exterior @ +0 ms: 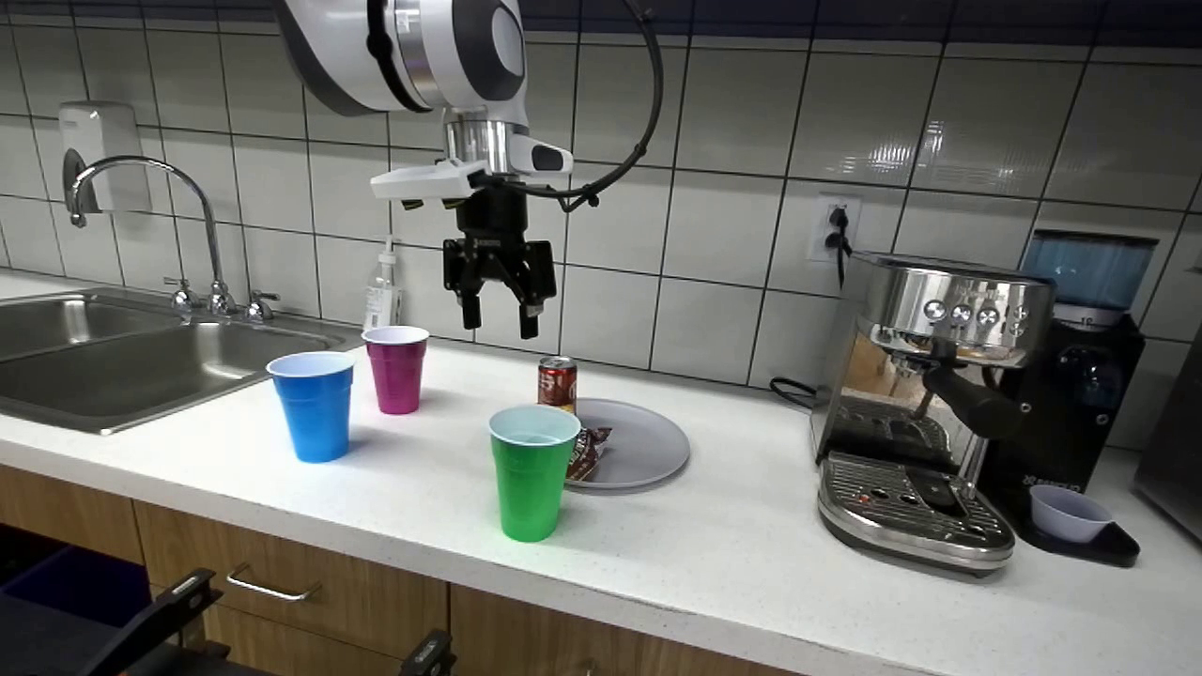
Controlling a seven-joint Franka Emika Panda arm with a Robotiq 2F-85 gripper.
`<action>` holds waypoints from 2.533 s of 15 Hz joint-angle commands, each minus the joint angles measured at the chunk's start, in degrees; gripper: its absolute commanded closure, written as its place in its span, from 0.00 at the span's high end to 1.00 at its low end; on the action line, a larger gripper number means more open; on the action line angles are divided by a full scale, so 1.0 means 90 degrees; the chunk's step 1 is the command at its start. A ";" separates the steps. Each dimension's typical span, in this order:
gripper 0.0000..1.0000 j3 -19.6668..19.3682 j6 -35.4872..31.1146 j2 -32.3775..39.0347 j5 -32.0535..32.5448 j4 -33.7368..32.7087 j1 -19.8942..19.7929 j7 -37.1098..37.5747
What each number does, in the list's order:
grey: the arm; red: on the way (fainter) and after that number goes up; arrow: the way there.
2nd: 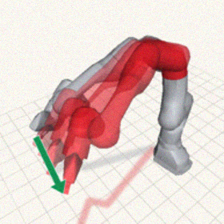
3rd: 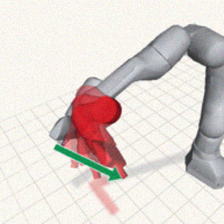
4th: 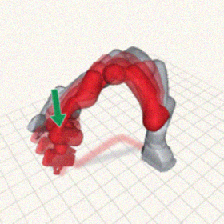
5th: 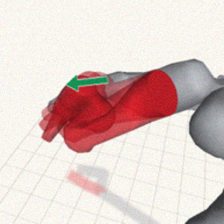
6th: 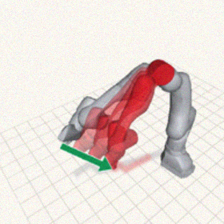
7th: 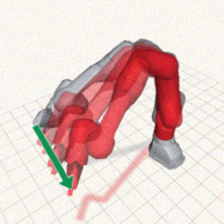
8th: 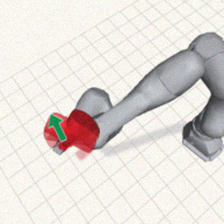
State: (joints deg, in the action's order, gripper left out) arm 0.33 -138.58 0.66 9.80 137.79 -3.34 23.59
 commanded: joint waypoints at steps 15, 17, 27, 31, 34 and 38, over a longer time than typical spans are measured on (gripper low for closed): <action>1.00 -0.0392 -0.0279 0.1163 0.0106 -0.0645 0.0228 0.0304; 1.00 -0.0441 -0.0216 0.1374 0.0061 -0.0868 0.0280 0.0232; 1.00 -0.0648 -0.0053 0.2375 -0.0132 -0.2036 0.0457 0.0105; 1.00 -0.0650 0.0031 0.2750 -0.0269 -0.2481 0.0490 0.0062; 1.00 -0.0658 0.0087 0.2991 -0.0384 -0.2785 0.0501 0.0028; 1.00 -0.0691 0.0177 0.3233 -0.0469 -0.3117 0.0506 0.0025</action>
State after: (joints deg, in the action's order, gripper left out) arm -4.76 -140.05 27.77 6.98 113.64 0.21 24.54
